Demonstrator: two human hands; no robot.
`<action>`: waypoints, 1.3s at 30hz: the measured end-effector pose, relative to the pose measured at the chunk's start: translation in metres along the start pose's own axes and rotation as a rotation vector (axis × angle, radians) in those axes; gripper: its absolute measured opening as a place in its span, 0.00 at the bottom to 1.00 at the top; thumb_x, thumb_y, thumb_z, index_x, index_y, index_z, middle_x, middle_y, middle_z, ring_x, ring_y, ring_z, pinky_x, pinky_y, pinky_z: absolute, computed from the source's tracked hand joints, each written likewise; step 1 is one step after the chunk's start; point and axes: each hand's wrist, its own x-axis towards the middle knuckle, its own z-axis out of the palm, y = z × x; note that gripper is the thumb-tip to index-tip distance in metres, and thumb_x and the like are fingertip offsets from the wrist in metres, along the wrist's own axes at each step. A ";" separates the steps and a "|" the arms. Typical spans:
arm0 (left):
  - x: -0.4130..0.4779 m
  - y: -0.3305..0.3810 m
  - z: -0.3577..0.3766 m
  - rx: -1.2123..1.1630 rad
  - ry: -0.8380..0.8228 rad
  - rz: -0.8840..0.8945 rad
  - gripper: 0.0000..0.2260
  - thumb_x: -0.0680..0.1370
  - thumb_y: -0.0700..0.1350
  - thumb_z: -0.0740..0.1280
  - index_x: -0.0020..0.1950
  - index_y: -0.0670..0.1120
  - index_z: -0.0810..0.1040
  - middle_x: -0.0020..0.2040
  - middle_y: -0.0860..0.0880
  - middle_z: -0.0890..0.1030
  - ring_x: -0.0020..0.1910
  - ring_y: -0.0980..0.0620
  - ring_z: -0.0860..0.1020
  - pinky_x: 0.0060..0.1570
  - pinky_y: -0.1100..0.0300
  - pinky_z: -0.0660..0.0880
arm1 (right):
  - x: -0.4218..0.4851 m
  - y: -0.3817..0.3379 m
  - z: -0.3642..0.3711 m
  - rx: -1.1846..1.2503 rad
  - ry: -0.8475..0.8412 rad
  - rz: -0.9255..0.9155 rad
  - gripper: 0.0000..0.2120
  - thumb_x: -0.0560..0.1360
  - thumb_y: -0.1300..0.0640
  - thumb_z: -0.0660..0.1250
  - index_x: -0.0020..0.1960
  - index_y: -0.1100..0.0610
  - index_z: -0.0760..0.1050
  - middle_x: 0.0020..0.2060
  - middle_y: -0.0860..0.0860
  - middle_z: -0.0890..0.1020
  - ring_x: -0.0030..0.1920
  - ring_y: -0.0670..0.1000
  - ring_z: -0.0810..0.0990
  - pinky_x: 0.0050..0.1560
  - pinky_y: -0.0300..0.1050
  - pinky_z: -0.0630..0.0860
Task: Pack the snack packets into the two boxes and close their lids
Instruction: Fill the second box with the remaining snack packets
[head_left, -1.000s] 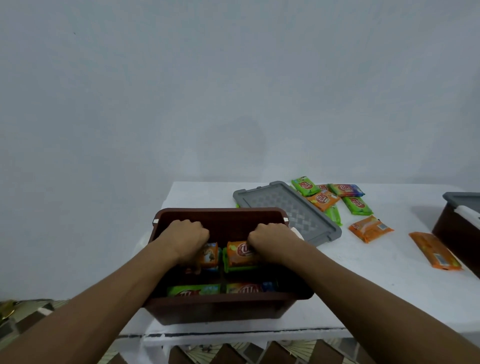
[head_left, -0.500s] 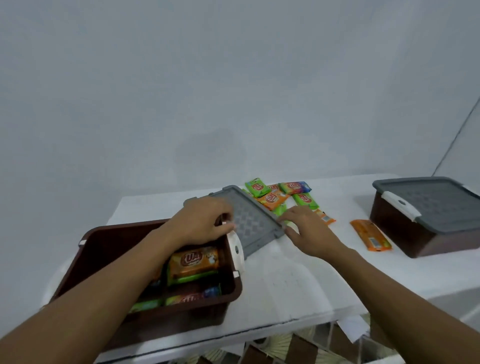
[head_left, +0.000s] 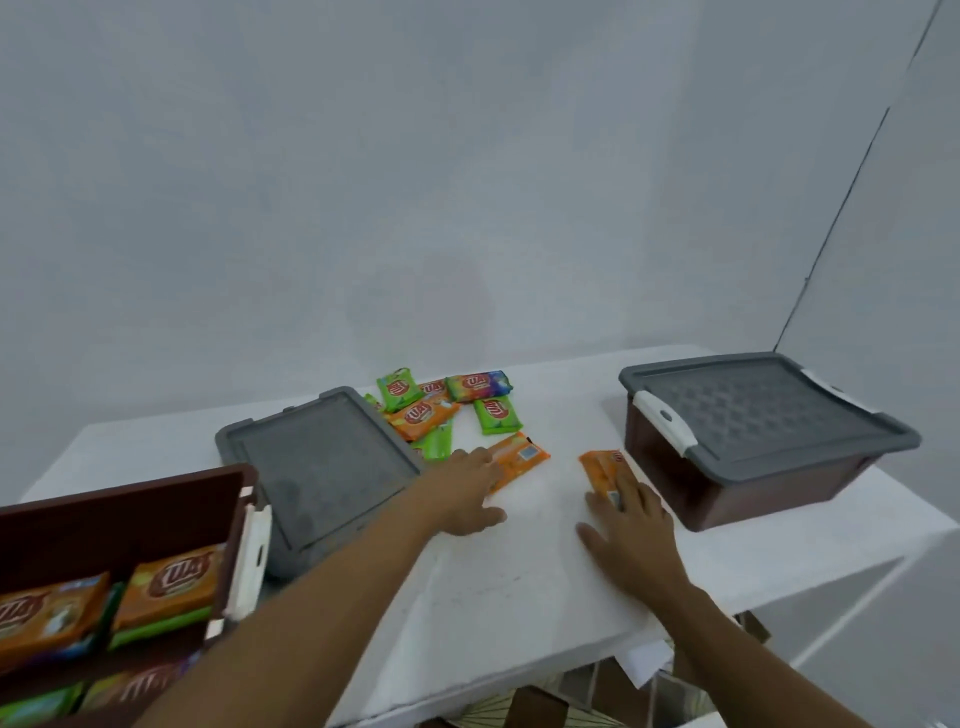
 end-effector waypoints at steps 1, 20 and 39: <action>0.010 0.004 0.010 0.003 0.017 -0.001 0.27 0.79 0.58 0.61 0.76 0.52 0.61 0.76 0.47 0.58 0.70 0.43 0.63 0.64 0.46 0.68 | 0.001 0.005 0.000 0.027 0.011 -0.031 0.29 0.74 0.33 0.50 0.71 0.41 0.66 0.79 0.51 0.52 0.75 0.57 0.54 0.70 0.55 0.59; 0.014 0.013 0.075 -0.663 0.745 -0.425 0.13 0.84 0.49 0.53 0.61 0.48 0.75 0.51 0.48 0.80 0.43 0.56 0.80 0.32 0.66 0.74 | 0.006 0.023 -0.004 0.861 0.370 -0.016 0.12 0.83 0.59 0.55 0.60 0.52 0.75 0.49 0.46 0.80 0.47 0.44 0.81 0.46 0.38 0.80; 0.030 0.024 0.044 -0.070 0.157 -0.323 0.31 0.78 0.55 0.64 0.76 0.47 0.57 0.70 0.46 0.67 0.68 0.45 0.65 0.65 0.48 0.61 | 0.008 0.015 -0.002 0.429 0.131 -0.106 0.25 0.72 0.42 0.69 0.67 0.47 0.72 0.61 0.45 0.78 0.61 0.49 0.73 0.62 0.52 0.66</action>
